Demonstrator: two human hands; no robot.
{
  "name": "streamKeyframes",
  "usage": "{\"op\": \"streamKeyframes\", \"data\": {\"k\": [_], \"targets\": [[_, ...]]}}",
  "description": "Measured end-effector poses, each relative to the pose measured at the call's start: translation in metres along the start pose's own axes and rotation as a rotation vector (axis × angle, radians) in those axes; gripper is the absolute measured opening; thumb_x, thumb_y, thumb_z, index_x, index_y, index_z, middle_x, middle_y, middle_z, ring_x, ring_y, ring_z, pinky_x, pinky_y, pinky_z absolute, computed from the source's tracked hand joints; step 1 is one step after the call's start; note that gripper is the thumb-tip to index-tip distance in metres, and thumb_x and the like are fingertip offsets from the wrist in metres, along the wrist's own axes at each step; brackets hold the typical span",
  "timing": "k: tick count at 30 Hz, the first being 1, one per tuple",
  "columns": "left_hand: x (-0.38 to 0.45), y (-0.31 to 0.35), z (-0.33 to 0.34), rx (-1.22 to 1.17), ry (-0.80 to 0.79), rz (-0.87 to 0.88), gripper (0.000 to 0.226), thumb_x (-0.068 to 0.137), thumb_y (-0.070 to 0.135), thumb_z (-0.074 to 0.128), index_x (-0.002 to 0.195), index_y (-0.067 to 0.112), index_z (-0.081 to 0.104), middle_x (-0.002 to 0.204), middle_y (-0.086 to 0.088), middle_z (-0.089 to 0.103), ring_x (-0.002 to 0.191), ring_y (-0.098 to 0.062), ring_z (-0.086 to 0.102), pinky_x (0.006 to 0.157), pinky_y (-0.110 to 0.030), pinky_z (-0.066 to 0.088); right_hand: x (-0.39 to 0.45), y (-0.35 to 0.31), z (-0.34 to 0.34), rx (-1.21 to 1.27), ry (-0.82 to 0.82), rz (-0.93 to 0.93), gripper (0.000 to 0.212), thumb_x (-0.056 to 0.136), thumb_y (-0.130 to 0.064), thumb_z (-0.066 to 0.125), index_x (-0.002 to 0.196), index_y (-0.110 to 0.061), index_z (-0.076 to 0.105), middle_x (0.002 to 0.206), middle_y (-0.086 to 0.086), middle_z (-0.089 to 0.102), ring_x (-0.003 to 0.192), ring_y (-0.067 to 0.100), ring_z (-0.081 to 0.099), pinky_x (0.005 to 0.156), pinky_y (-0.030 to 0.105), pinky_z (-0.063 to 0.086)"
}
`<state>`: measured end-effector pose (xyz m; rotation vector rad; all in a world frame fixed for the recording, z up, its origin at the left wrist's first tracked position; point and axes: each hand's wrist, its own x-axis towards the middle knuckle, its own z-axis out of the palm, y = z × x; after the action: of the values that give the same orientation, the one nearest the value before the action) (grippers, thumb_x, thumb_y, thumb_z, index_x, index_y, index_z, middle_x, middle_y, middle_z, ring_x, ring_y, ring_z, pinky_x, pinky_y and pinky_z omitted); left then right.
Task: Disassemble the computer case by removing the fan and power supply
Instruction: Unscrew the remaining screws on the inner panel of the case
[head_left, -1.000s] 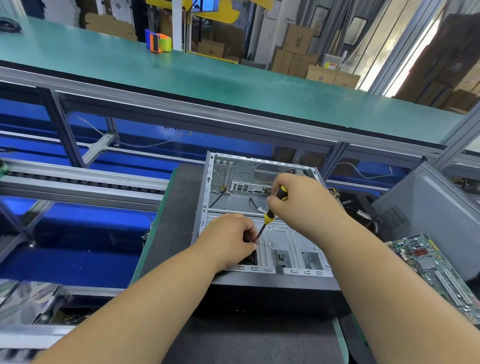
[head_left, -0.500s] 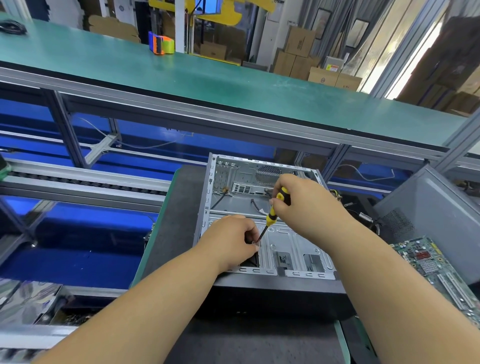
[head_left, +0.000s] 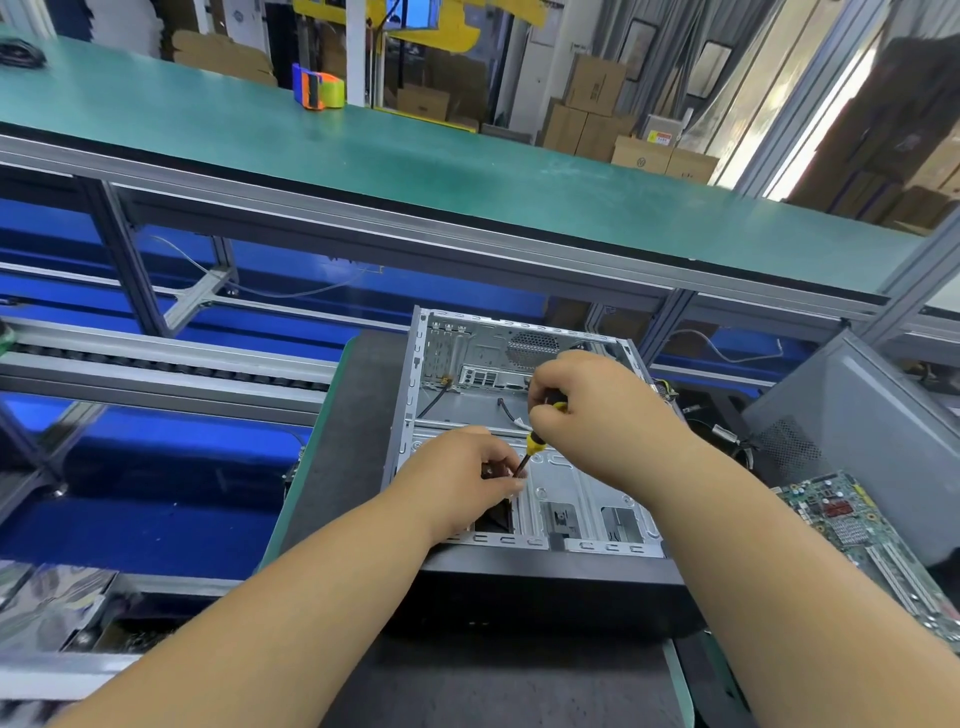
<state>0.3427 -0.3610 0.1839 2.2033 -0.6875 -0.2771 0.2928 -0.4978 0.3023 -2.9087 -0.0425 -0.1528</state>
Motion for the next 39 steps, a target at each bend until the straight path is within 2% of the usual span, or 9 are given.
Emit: {"op": "streamKeyframes", "data": {"k": [5,7,9,13,20,32,34,37,39], "targets": [[0.0,0.003,-0.004,0.009,-0.054,0.001,0.013,0.09,0.031,0.067,0.097,0.032,0.078,0.088,0.008,0.07,0.084,-0.008,0.063,0.08,-0.033,0.052,0.002,0.004,0.0,-0.043,0.032,0.001,0.021,0.092,-0.034,0.051,0.106,-0.028,0.064,0.096,-0.011,0.056,0.089,0.014,0.053,0.071,0.032,0.046],[0.001,0.005,-0.005,0.051,-0.078,-0.004,0.016,0.092,0.033,0.065,0.099,0.029,0.078,0.091,0.005,0.072,0.087,-0.013,0.064,0.082,-0.035,0.052,0.002,0.004,-0.001,-0.149,0.106,0.025,0.029,0.094,-0.054,0.047,0.104,-0.03,0.061,0.088,-0.011,0.059,0.082,0.014,0.053,0.062,0.03,0.042],[0.002,0.005,-0.005,0.073,-0.092,-0.004,0.017,0.093,0.034,0.063,0.099,0.029,0.078,0.092,0.005,0.071,0.088,-0.014,0.063,0.083,-0.036,0.052,0.003,0.004,-0.001,-0.192,0.124,0.055,0.036,0.094,-0.061,0.046,0.095,-0.028,0.061,0.077,-0.007,0.062,0.075,0.016,0.056,0.059,0.03,0.045],[0.002,0.001,-0.002,0.028,-0.059,-0.002,0.015,0.09,0.036,0.066,0.099,0.031,0.078,0.09,0.008,0.07,0.085,-0.011,0.063,0.081,-0.036,0.053,0.005,0.002,0.002,-0.109,0.072,0.037,0.028,0.099,-0.044,0.049,0.095,-0.02,0.063,0.075,-0.003,0.06,0.073,0.018,0.052,0.06,0.031,0.039],[0.001,-0.007,0.003,-0.21,0.021,-0.005,0.019,0.09,0.033,0.068,0.103,0.045,0.072,0.101,0.022,0.072,0.097,0.001,0.063,0.095,-0.034,0.051,0.004,0.005,-0.006,-0.109,-0.011,-0.038,0.021,0.1,-0.029,0.05,0.109,-0.019,0.066,0.107,0.0,0.061,0.101,0.021,0.055,0.083,0.033,0.043],[0.002,-0.003,0.002,0.025,-0.011,-0.041,0.017,0.091,0.041,0.063,0.103,0.037,0.075,0.092,0.011,0.072,0.086,-0.01,0.063,0.081,-0.035,0.054,0.002,0.008,-0.008,-0.109,0.005,-0.115,0.019,0.098,-0.022,0.052,0.115,-0.018,0.061,0.113,-0.001,0.056,0.107,0.019,0.051,0.089,0.033,0.042],[0.003,-0.003,0.001,0.052,-0.019,-0.044,0.018,0.092,0.042,0.063,0.103,0.037,0.075,0.092,0.008,0.072,0.086,-0.012,0.062,0.079,-0.034,0.053,0.003,0.008,-0.007,-0.114,0.021,-0.1,0.02,0.098,-0.031,0.052,0.11,-0.019,0.062,0.108,-0.002,0.057,0.101,0.02,0.052,0.081,0.033,0.042],[0.004,-0.002,0.001,0.088,-0.033,-0.042,0.019,0.092,0.044,0.061,0.103,0.038,0.075,0.091,0.007,0.072,0.085,-0.013,0.062,0.078,-0.033,0.052,0.004,0.006,-0.005,-0.233,0.062,-0.03,0.042,0.095,-0.06,0.045,0.09,-0.021,0.061,0.082,-0.004,0.059,0.078,0.017,0.054,0.057,0.031,0.037],[0.004,-0.002,0.001,0.108,-0.04,-0.039,0.02,0.093,0.045,0.06,0.105,0.038,0.074,0.093,0.008,0.072,0.087,-0.012,0.062,0.079,-0.031,0.052,0.006,0.005,-0.003,-0.271,0.084,0.031,0.046,0.094,-0.063,0.043,0.083,-0.021,0.058,0.072,-0.003,0.058,0.071,0.018,0.054,0.05,0.029,0.032]]}}
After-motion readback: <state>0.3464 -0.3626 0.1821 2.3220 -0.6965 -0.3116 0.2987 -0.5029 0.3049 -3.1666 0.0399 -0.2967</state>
